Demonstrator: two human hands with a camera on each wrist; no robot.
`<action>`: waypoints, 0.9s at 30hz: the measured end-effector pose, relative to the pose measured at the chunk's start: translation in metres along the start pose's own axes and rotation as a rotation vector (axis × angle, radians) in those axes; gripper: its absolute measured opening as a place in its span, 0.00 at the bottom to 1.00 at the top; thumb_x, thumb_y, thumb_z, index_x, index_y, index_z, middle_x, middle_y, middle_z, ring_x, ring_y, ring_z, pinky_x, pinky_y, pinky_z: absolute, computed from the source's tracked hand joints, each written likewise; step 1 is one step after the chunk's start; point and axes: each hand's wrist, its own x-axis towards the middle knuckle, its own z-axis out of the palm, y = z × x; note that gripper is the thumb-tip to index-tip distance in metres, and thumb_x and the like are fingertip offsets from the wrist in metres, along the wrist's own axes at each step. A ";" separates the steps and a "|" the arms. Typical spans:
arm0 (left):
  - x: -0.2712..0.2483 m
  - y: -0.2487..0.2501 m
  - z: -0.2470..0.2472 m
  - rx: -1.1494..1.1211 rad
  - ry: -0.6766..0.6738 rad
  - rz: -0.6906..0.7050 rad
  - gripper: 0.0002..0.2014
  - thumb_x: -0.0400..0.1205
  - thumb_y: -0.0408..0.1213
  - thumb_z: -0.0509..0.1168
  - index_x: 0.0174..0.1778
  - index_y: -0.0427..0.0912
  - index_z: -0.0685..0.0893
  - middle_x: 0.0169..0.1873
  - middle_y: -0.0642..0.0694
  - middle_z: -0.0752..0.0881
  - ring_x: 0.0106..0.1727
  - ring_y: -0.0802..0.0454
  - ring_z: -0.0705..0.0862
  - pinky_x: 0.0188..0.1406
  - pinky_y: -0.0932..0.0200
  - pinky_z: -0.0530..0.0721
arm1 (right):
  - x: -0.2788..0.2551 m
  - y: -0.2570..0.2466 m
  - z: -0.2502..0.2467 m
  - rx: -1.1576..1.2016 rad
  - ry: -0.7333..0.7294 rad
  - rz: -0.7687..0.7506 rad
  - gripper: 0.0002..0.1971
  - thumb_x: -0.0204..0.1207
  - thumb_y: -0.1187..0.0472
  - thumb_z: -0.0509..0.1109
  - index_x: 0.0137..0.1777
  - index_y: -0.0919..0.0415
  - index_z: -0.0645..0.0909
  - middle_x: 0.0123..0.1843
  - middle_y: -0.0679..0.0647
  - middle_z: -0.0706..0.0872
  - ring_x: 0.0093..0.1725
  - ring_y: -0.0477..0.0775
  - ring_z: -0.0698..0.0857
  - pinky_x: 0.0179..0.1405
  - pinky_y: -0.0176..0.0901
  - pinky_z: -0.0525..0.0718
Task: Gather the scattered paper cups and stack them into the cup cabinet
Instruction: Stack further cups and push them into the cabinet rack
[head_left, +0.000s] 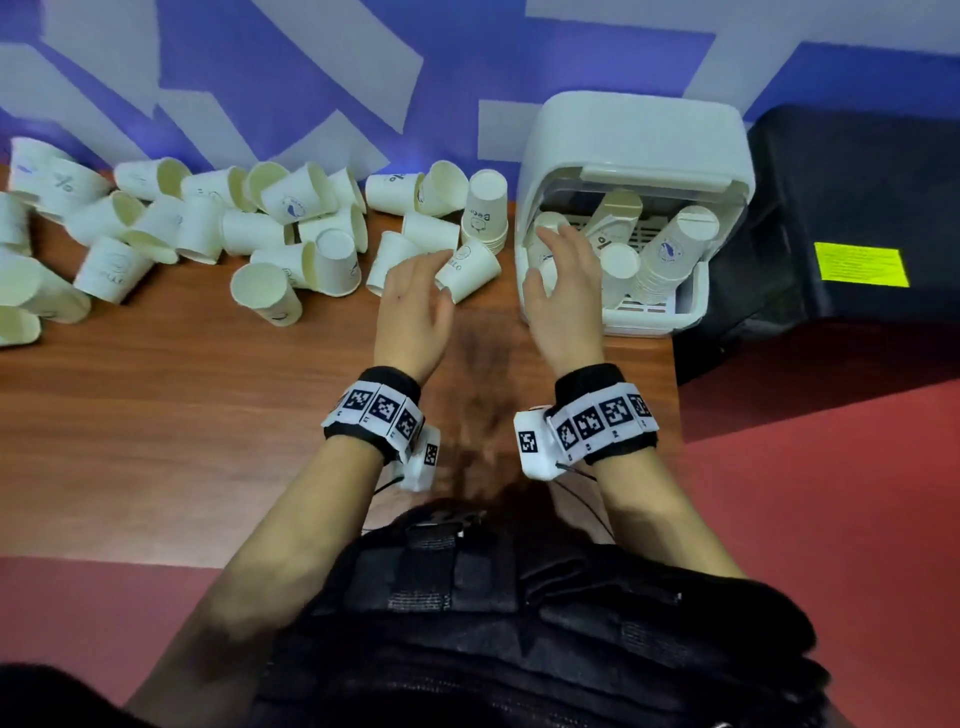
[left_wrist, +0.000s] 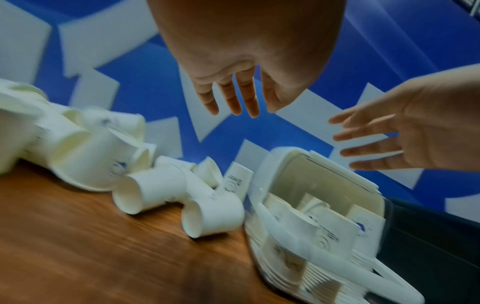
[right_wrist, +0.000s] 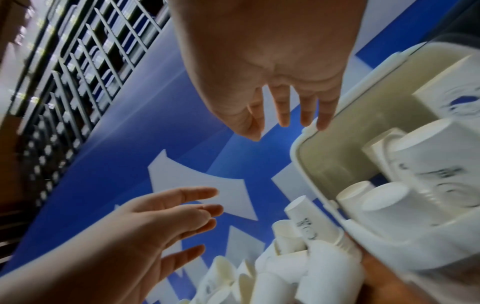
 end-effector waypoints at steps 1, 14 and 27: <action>-0.004 -0.004 -0.011 0.004 0.022 -0.024 0.20 0.80 0.31 0.60 0.69 0.40 0.78 0.64 0.42 0.81 0.66 0.43 0.75 0.69 0.58 0.68 | -0.004 -0.010 0.008 0.041 -0.007 -0.034 0.21 0.79 0.67 0.63 0.73 0.60 0.75 0.77 0.59 0.69 0.79 0.56 0.64 0.75 0.32 0.54; -0.064 -0.113 -0.121 0.034 0.131 -0.250 0.20 0.80 0.30 0.61 0.69 0.39 0.77 0.64 0.40 0.80 0.66 0.41 0.73 0.64 0.63 0.64 | -0.044 -0.109 0.141 -0.113 -0.528 -0.060 0.23 0.80 0.59 0.66 0.75 0.59 0.72 0.74 0.57 0.72 0.73 0.55 0.72 0.72 0.42 0.68; -0.074 -0.270 -0.290 0.123 0.173 -0.376 0.20 0.81 0.32 0.61 0.70 0.42 0.77 0.65 0.41 0.79 0.69 0.41 0.72 0.70 0.54 0.67 | -0.081 -0.240 0.312 -0.159 -0.686 -0.072 0.25 0.82 0.57 0.64 0.78 0.55 0.68 0.77 0.55 0.69 0.72 0.53 0.72 0.61 0.34 0.64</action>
